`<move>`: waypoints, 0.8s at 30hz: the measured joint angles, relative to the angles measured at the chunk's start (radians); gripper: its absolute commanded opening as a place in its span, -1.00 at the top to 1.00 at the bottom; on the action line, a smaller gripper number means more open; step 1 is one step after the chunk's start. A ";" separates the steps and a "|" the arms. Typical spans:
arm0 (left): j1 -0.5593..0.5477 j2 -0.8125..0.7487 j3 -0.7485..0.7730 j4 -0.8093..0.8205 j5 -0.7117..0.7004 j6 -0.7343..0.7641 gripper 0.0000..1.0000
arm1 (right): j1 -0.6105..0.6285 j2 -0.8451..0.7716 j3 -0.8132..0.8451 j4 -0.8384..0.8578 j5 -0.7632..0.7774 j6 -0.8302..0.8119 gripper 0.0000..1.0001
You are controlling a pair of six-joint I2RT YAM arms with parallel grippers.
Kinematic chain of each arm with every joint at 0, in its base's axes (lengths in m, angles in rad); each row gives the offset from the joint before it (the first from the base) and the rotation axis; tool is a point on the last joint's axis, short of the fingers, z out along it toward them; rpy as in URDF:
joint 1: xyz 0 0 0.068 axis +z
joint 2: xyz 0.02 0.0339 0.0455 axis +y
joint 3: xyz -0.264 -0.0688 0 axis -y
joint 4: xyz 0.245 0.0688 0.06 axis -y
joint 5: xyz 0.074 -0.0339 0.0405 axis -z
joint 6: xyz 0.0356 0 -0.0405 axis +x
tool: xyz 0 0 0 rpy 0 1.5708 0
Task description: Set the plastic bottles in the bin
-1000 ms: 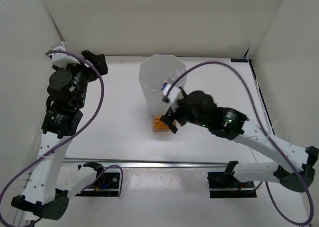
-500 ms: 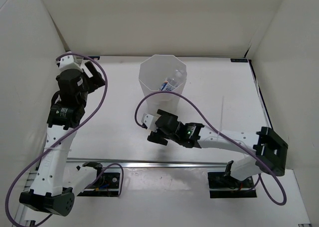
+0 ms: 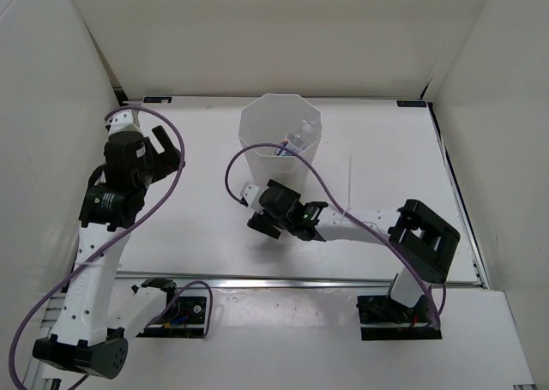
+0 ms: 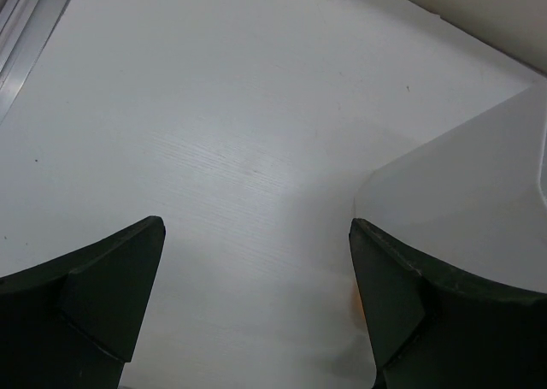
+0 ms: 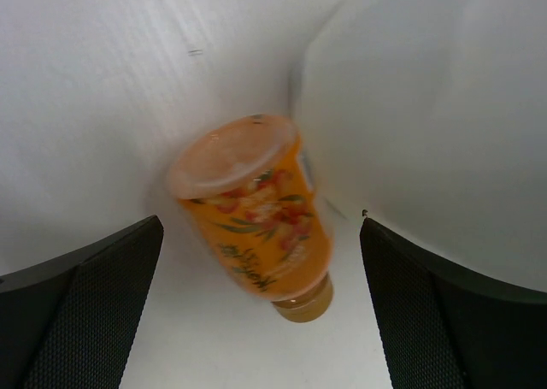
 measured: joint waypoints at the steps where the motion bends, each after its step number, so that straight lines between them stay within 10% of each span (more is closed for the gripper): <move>1: 0.000 -0.004 -0.001 -0.008 0.001 -0.003 -1.00 | -0.011 0.000 0.000 0.005 0.002 0.004 -1.00; 13: 0.000 -0.019 -0.001 -0.073 0.001 0.013 -1.00 | -0.109 0.085 0.046 0.003 -0.050 0.108 -0.94; 24: 0.000 -0.034 0.000 -0.099 -0.006 0.018 -1.00 | -0.148 0.110 0.111 -0.108 -0.122 0.256 0.33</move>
